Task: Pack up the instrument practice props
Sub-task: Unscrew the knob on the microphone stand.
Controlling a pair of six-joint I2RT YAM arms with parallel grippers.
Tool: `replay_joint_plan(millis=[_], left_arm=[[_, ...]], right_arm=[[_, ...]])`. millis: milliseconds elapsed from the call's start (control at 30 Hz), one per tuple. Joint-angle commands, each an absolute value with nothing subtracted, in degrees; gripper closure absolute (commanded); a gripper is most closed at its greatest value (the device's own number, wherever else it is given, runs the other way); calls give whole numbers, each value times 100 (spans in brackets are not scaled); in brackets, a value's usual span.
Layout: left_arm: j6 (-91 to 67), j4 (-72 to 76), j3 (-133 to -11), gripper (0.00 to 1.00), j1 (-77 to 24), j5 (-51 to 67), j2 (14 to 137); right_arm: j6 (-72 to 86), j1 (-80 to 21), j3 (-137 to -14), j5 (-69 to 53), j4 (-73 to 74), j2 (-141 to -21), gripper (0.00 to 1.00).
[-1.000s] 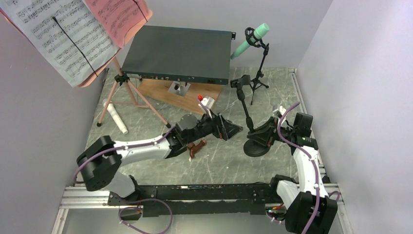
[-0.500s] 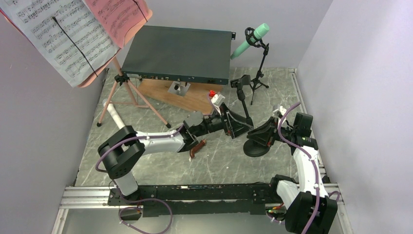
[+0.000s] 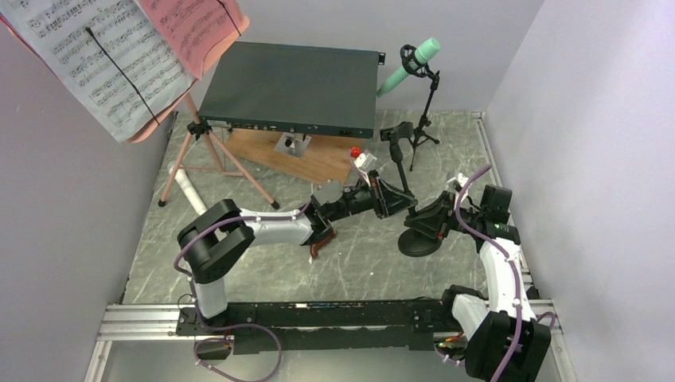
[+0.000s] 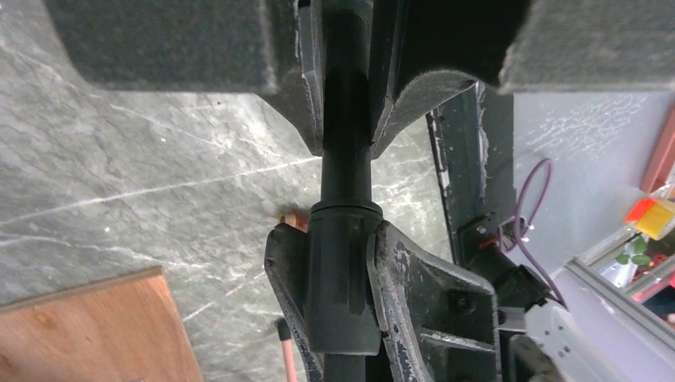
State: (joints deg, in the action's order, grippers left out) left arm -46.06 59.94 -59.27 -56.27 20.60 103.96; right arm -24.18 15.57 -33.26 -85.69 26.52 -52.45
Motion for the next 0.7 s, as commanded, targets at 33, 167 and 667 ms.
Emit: replay_joint_plan(millis=[33,167,667], left_arm=[[-4223,3459,-6266,100,-6410,-673,9508],[-5104,-674,-8438,100,-6937,-2770,9986],[-4143,-513,-8205,16,-7172,-2888,9580]], right_arm=[[-2504,1535,-3494,-8215,2321,-5177,100],[-2003,1538,-3381,-7790,1856,-5164,100],[-2183,1554,-3437,-8231,1996,-5164,100]])
